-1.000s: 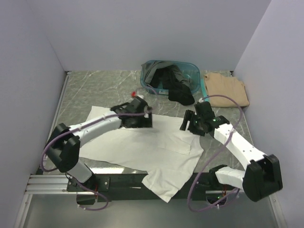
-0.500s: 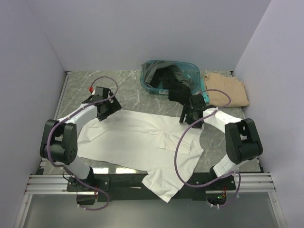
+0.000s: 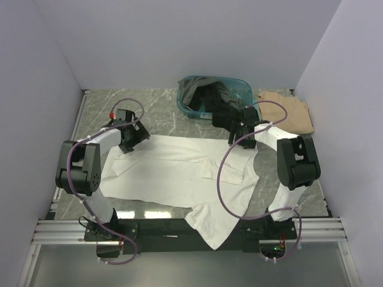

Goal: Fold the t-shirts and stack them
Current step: Fold the tshirt

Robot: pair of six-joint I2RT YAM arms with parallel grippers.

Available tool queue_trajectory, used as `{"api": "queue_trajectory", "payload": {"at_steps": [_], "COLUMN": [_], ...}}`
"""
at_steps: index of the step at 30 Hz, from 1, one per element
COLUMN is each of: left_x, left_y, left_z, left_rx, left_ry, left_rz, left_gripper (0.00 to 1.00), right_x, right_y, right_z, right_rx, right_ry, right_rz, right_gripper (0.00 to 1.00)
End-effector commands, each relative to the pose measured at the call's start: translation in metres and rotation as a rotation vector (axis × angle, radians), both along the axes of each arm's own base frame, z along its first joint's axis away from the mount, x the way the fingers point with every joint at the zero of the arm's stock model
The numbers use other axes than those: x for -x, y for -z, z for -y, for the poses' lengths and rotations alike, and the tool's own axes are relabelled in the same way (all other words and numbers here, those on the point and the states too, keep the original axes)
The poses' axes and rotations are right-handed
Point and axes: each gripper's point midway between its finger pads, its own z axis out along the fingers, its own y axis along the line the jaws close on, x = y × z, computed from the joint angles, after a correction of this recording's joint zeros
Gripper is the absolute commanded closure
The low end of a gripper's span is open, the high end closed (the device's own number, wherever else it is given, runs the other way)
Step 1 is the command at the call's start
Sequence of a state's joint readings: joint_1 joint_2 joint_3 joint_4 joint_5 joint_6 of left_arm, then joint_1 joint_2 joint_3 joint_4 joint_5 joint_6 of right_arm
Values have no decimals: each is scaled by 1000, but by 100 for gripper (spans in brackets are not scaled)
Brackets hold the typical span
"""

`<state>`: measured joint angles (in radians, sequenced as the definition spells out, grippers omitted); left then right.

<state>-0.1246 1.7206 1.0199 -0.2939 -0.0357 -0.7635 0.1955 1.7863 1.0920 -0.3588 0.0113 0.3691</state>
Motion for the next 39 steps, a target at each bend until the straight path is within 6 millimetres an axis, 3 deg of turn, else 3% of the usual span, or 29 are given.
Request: {"api": "queue_trajectory", "payload": {"at_steps": [1,9,16,19,22,23,24,25,29,31,33,34,35,36,38,39], "left_x": [-6,-20,-30,-37,-43,-43,-42,-37,-10,11,50,60,82,93,114,134], "left_y": [7,3,2,-13,-48,-48,-65,-70,-107,-101,-90,-86,-74,-68,-59,-49], "left_z": [0,-2,-14,-20,-27,-29,-31,-38,-53,-70,-90,-96,-99,-101,-111,-115], "left_rx": [9,6,-18,-29,-56,-67,-71,-96,-100,-126,-173,-177,-186,-187,-206,-222], "left_ry": [8,-2,-31,-42,-67,-76,-89,-114,-218,-328,-474,-534,-561,-589,-661,-686], "left_rz": [-15,-8,-9,18,88,83,119,119,190,161,85,78,37,18,-3,-37], "left_gripper": [0,1,1,1,1,1,1,1,1,1,0,0,1,1,0,1], "right_x": [-25,-55,-63,-61,-58,-57,-53,-51,-37,-24,-11,-6,-3,4,10,18], "right_y": [-6,-12,-17,-26,-42,-47,-48,-61,-81,-88,-87,-98,-100,-98,-116,-112], "right_z": [7,12,18,19,22,23,23,24,25,24,20,19,18,17,15,15], "right_rx": [46,69,95,95,100,100,100,98,74,51,17,0,-19,-26,-63,-75], "right_ry": [-48,-68,-69,-66,-50,-42,-40,-34,15,24,37,43,61,67,93,94], "right_rz": [39,59,74,94,127,140,141,167,199,219,220,254,261,262,323,321], "right_gripper": [22,22,22,22,21,21,21,21,21,21,20,20,19,19,19,19]}}
